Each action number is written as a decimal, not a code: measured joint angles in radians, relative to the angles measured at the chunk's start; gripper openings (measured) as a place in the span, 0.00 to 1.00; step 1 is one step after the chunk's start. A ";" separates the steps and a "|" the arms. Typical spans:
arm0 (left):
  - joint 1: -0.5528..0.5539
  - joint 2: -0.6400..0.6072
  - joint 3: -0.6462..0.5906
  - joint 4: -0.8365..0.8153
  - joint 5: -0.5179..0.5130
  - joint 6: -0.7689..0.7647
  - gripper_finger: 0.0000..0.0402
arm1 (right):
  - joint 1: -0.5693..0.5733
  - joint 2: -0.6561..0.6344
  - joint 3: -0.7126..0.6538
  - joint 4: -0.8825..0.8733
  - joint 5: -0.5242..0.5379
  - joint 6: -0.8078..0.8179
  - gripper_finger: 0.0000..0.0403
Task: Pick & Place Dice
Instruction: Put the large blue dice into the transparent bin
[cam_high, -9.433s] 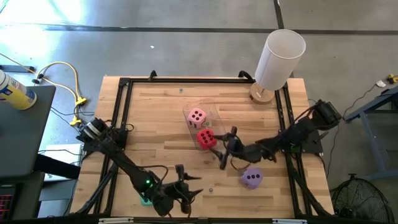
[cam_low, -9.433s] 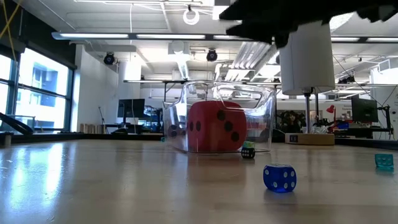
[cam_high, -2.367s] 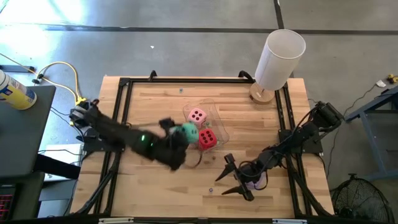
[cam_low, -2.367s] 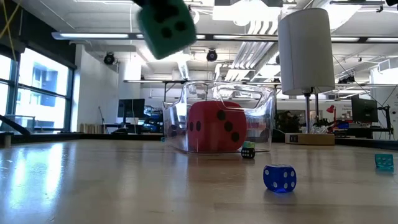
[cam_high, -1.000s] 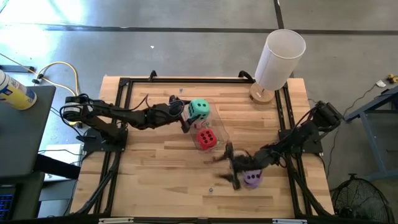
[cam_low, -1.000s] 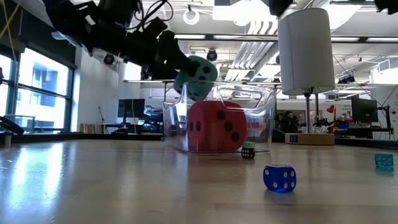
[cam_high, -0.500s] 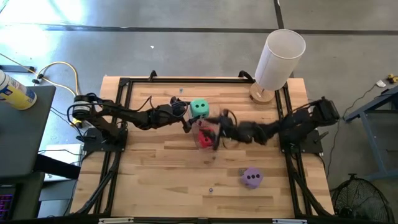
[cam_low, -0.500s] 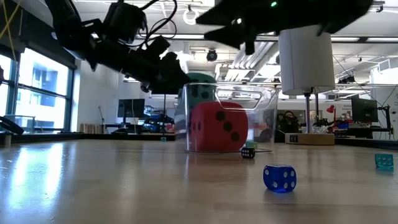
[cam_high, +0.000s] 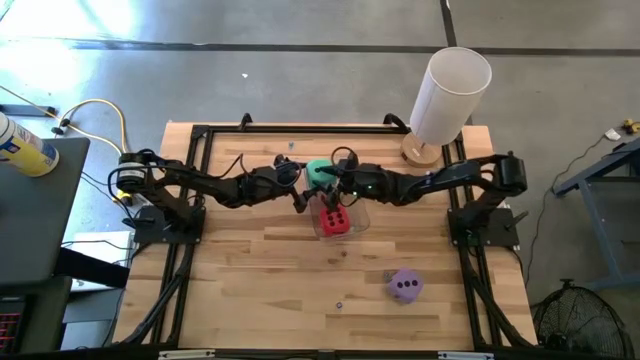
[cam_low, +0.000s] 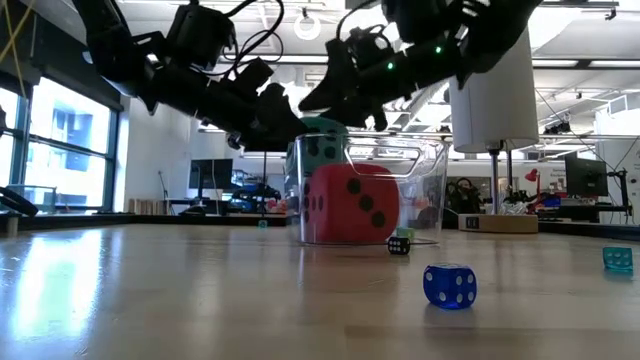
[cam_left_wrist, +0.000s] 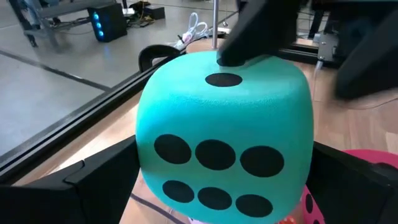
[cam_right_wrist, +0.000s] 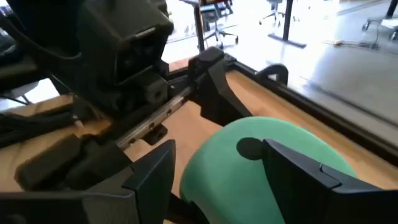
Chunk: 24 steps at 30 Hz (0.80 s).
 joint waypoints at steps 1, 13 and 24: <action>0.000 0.000 0.000 -0.002 -0.001 0.000 0.99 | -0.005 0.014 0.001 0.004 0.004 -0.002 0.58; 0.000 -0.006 -0.002 0.016 0.010 -0.010 0.99 | -0.015 0.082 0.008 -0.017 0.053 0.024 0.58; -0.005 -0.082 -0.004 0.030 0.010 0.011 0.99 | -0.010 0.082 0.007 -0.049 0.090 0.035 0.58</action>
